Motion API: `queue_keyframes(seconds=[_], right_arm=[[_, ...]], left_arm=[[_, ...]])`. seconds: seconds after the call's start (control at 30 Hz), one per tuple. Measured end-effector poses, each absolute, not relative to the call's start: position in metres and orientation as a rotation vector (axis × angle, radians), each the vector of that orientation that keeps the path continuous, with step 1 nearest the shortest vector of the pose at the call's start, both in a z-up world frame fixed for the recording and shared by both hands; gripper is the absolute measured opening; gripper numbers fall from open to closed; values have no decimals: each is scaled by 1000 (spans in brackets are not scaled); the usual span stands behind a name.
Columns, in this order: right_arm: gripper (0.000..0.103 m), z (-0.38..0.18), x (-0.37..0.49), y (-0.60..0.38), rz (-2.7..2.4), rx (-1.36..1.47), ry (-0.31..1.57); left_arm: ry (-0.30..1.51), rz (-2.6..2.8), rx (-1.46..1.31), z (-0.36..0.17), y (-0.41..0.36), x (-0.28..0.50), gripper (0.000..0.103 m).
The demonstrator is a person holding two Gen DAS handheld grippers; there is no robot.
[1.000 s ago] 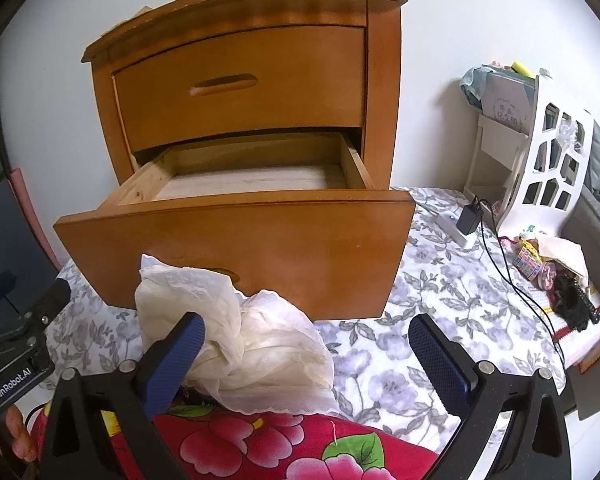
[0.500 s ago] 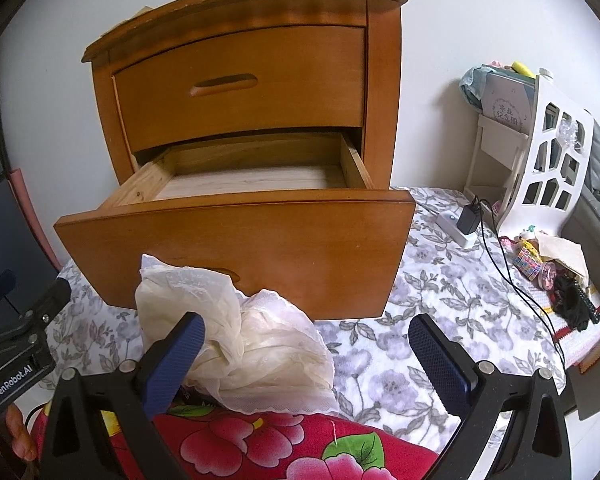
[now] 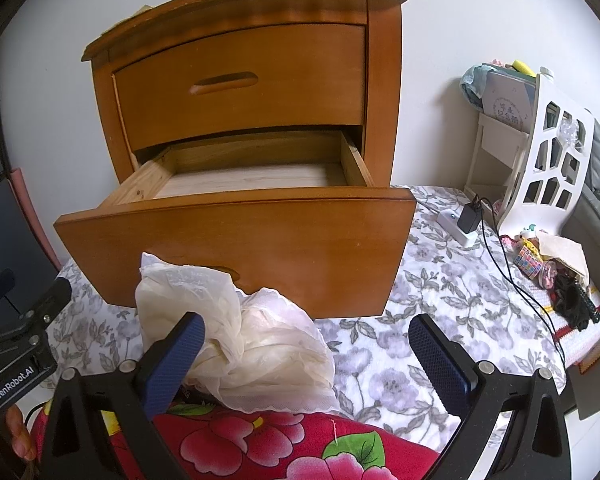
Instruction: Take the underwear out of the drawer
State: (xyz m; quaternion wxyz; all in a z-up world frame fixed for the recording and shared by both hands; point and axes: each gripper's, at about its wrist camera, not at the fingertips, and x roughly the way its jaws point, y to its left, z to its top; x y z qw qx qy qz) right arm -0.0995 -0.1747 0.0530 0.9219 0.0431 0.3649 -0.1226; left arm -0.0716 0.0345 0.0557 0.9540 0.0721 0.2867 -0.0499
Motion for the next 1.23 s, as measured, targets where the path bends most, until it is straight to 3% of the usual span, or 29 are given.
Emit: queue_keyframes(seconds=[1.23], right_arm=[[103,55,-101,-177,-257,99,740]], left_arm=[[594,-64,146,55,37,-70,99]])
